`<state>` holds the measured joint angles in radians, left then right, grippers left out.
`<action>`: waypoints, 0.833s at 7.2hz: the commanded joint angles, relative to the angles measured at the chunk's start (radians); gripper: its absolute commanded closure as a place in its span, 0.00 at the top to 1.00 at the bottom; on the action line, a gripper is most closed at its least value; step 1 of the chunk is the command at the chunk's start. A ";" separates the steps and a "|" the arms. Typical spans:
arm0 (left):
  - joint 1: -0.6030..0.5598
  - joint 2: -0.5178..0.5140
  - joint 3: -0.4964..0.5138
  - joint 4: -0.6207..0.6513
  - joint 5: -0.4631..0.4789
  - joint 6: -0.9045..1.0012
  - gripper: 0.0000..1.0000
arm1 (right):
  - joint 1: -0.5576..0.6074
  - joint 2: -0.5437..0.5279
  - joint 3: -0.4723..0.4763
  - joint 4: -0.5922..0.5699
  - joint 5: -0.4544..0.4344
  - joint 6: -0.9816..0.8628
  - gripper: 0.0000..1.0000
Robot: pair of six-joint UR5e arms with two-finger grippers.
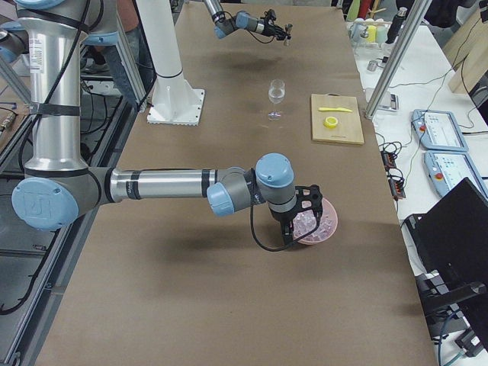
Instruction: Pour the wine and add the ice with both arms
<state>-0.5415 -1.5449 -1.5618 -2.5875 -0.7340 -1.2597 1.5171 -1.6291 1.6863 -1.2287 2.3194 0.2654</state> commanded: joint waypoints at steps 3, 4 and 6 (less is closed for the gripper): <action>0.000 0.000 0.054 0.001 0.030 -0.010 0.00 | 0.000 0.002 0.000 0.000 -0.002 0.000 1.00; 0.002 0.000 0.077 0.003 0.022 -0.004 0.00 | 0.000 0.002 0.000 0.000 -0.002 0.000 1.00; 0.006 0.000 0.080 -0.003 -0.071 -0.003 0.00 | 0.000 0.002 0.000 0.000 -0.003 0.000 1.00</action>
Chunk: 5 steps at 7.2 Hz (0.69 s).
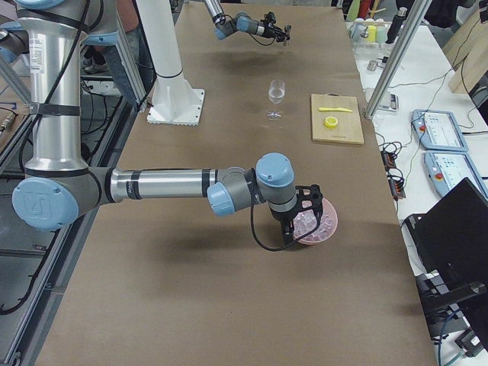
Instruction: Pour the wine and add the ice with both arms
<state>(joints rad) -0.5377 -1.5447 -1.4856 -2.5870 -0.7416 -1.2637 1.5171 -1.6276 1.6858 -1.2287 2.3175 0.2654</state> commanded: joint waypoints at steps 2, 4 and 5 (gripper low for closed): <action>0.002 0.000 0.004 -0.011 -0.104 0.003 0.00 | 0.000 0.002 0.000 0.000 -0.010 0.000 1.00; 0.002 0.000 -0.002 -0.018 -0.137 0.001 0.00 | 0.000 0.003 0.000 -0.002 -0.010 0.000 1.00; 0.002 0.000 -0.007 -0.018 -0.139 0.003 0.00 | 0.000 0.003 0.000 0.000 -0.010 0.000 1.00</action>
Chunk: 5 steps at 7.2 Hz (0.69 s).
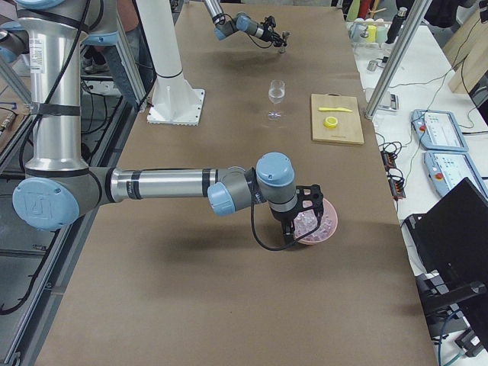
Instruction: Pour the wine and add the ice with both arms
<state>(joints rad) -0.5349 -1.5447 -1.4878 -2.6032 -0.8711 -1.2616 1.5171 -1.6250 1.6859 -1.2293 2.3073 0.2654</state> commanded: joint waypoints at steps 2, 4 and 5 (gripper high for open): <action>0.000 0.000 -0.006 -0.002 -0.009 0.005 0.30 | 0.000 0.002 0.000 0.001 0.000 0.000 1.00; 0.000 0.000 -0.003 -0.002 -0.008 0.007 0.99 | 0.000 0.002 0.000 0.001 0.000 0.000 1.00; 0.000 0.015 -0.006 -0.003 -0.008 0.007 0.99 | 0.000 0.002 0.000 -0.001 0.000 0.000 1.00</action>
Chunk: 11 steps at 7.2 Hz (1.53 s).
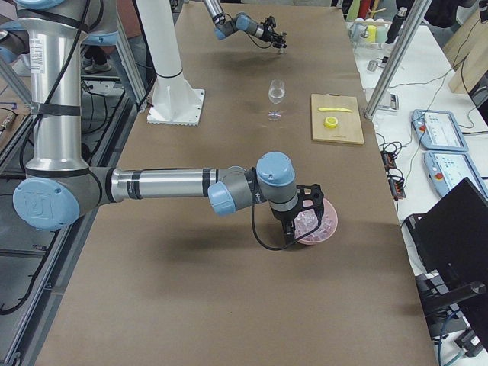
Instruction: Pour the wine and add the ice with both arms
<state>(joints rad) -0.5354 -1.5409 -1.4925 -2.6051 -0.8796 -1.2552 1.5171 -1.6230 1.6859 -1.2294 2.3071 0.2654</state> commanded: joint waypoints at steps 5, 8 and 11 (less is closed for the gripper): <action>0.000 0.155 -0.193 -0.043 -0.056 0.045 0.99 | 0.000 0.002 -0.002 -0.001 0.002 0.000 1.00; -0.006 0.240 -0.366 -0.030 -0.149 0.048 0.99 | 0.000 -0.004 0.000 0.001 0.002 0.000 1.00; -0.076 0.280 -0.465 -0.017 -0.411 0.395 0.98 | 0.000 -0.006 0.000 0.002 0.005 -0.002 1.00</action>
<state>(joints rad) -0.5684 -1.2713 -1.9380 -2.6350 -1.1480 -0.9881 1.5171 -1.6283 1.6858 -1.2278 2.3100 0.2644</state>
